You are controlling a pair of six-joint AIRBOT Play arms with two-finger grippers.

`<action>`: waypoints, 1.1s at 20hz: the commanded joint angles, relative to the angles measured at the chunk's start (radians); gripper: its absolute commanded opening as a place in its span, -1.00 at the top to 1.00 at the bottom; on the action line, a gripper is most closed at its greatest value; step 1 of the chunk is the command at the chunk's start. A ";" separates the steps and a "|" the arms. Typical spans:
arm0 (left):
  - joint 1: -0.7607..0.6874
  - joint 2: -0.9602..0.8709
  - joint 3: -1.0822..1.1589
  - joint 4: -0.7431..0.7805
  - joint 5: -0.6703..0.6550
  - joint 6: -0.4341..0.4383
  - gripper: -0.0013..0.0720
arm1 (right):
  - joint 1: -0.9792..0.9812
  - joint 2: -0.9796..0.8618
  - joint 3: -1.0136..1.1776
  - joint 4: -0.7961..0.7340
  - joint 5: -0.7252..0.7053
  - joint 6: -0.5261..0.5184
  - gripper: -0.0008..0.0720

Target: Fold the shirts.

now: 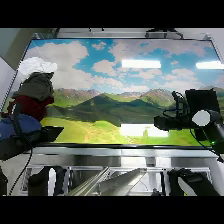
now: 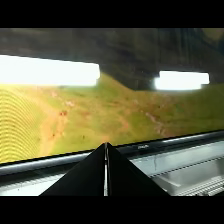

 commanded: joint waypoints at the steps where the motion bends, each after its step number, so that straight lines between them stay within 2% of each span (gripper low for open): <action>1: 0.001 0.001 0.000 0.002 -0.024 -0.003 0.92 | 0.001 0.000 0.000 0.000 0.000 0.001 0.91; 3: 0.001 0.001 0.000 0.002 -0.049 -0.002 0.92 | 0.001 0.000 0.000 0.000 0.000 0.001 0.91; 5: 0.001 -0.022 0.019 0.045 -0.144 0.001 0.92 | 0.001 0.000 0.000 0.000 0.000 0.001 0.91; 6: 0.001 -0.065 0.058 0.099 -0.195 0.001 0.79 | 0.001 0.000 0.000 0.000 0.000 0.001 0.91; 7: 0.001 -0.118 0.111 0.153 -0.238 0.001 -0.40 | 0.001 0.000 0.000 0.000 0.001 0.001 0.91; 8: 0.001 -0.193 0.177 0.197 -0.290 -0.003 -0.87 | 0.001 0.000 0.000 0.000 0.000 0.001 0.91; 12: 0.001 -0.639 0.573 0.290 -0.449 0.035 -0.86 | 0.000 0.000 0.000 0.000 0.000 0.001 0.91; 15: -0.002 -1.052 0.973 0.290 -0.501 0.091 -0.86 | 0.000 0.000 0.000 0.000 0.000 0.001 0.92; 19: -0.003 -1.596 1.512 0.290 -0.515 0.098 -0.86 | 0.000 0.000 0.000 0.000 0.000 0.001 0.91; 21: -0.003 -1.766 1.617 0.289 -0.598 0.098 -0.86 | 0.000 0.000 0.000 0.000 0.000 0.001 0.91; 22: -0.003 -1.807 1.574 0.289 -0.721 0.098 -0.86 | 0.000 0.000 0.000 0.000 0.000 0.001 0.91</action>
